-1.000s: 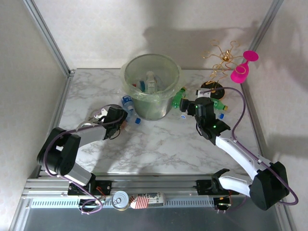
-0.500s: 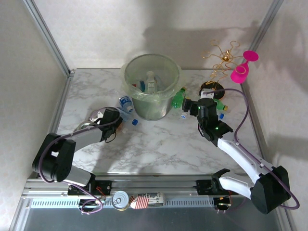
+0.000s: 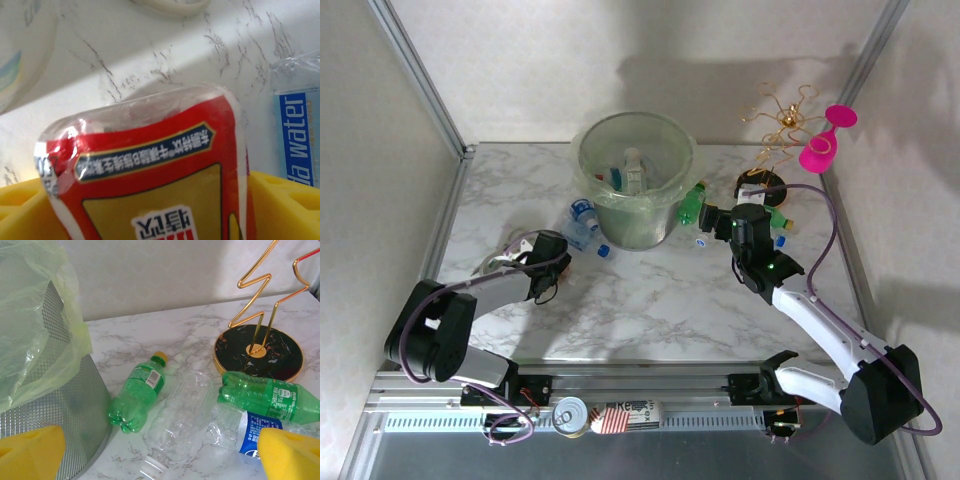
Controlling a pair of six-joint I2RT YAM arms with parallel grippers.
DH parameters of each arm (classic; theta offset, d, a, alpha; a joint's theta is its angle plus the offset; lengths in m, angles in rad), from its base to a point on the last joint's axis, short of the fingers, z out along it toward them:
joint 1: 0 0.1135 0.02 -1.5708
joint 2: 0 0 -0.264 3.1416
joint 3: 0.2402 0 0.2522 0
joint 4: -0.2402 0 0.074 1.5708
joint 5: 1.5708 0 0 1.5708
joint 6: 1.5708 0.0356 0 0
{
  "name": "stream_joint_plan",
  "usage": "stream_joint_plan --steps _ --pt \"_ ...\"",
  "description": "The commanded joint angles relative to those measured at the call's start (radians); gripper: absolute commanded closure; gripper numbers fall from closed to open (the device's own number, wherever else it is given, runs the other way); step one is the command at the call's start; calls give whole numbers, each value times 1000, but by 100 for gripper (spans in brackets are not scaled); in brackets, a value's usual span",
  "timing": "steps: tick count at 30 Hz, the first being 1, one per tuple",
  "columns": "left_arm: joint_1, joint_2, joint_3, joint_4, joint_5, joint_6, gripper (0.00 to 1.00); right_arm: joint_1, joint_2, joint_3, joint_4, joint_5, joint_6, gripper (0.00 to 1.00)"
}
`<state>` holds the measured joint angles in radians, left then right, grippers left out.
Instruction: Put the plastic bottles in the bin
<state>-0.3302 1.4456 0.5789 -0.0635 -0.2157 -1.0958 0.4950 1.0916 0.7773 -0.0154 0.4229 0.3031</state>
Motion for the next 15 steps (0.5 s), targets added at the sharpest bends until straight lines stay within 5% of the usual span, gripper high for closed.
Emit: stream_joint_plan --steps 1,15 --pt "9 44 -3 27 1 -10 24 -7 -21 5 -13 18 8 1" --pt "7 -146 -40 88 -68 15 49 -13 -26 -15 -13 17 20 1"
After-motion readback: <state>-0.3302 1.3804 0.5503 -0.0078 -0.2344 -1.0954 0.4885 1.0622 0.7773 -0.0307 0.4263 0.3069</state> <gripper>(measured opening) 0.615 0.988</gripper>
